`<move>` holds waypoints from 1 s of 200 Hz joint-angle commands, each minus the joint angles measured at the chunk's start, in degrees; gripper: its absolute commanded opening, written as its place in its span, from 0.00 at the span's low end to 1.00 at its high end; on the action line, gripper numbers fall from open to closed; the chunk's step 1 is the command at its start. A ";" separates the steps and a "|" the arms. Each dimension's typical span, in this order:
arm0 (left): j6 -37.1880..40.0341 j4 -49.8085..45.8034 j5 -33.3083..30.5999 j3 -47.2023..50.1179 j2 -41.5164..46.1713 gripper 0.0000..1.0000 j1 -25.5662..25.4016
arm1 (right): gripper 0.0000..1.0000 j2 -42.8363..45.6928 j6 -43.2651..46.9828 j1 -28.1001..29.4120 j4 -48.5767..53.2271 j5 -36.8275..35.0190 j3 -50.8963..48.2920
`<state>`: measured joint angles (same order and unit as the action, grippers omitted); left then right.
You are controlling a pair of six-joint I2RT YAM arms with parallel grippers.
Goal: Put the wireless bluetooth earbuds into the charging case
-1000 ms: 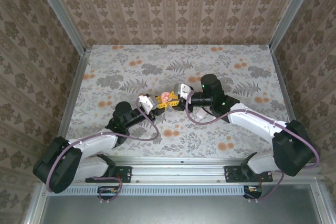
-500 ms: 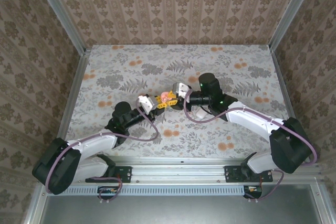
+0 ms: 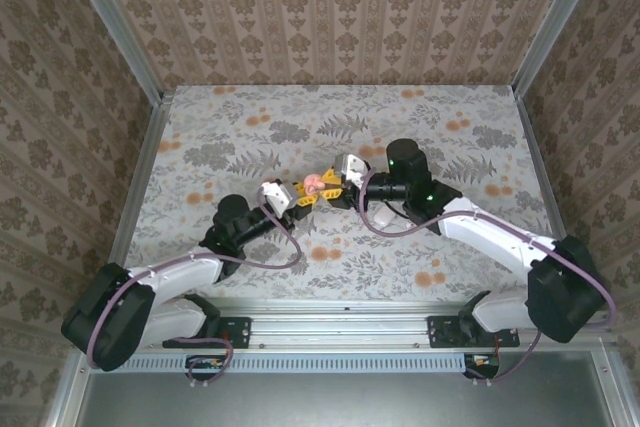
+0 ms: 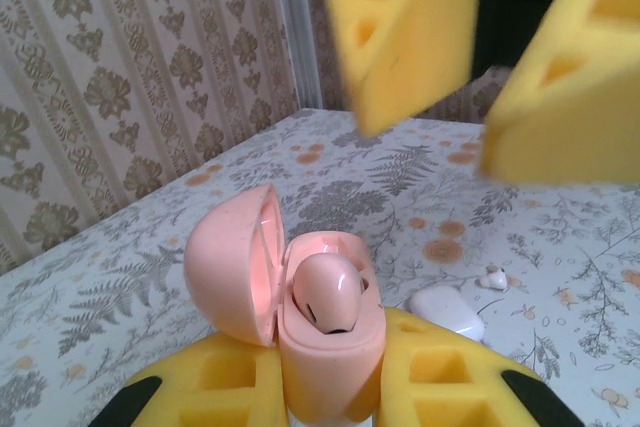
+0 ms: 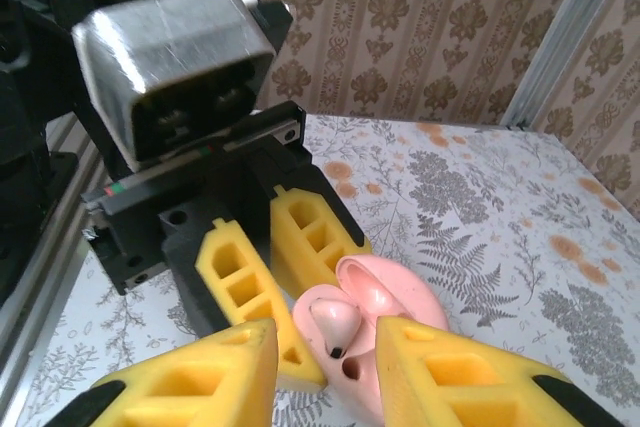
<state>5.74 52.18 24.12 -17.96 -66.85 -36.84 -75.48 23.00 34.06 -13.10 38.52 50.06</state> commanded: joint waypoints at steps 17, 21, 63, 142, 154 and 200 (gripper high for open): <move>-2.12 1.64 -0.92 1.84 -0.86 0.12 0.61 | 0.35 5.97 -5.04 -0.96 9.19 -4.98 -0.98; -2.24 1.82 -0.92 2.02 -1.11 0.12 0.63 | 0.35 6.52 -5.65 -1.01 10.28 -5.61 -0.98; -4.10 4.22 -0.92 3.22 -4.07 0.12 0.63 | 0.38 10.15 -18.96 -1.11 19.55 -13.07 -0.08; -7.70 6.07 -3.35 4.37 -8.00 0.12 0.63 | 0.44 7.62 -40.71 -1.20 38.63 -23.05 5.85; -8.21 6.25 -3.68 4.67 -8.50 0.11 0.54 | 0.44 6.75 -41.46 -1.28 40.25 -23.75 6.31; -8.81 6.61 -4.08 5.45 -9.06 0.11 0.58 | 0.44 2.83 -45.79 -2.50 47.23 -25.76 9.33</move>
<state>-1.67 56.58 20.67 -13.06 -75.79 -36.64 -70.89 -18.37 32.38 27.35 15.51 56.18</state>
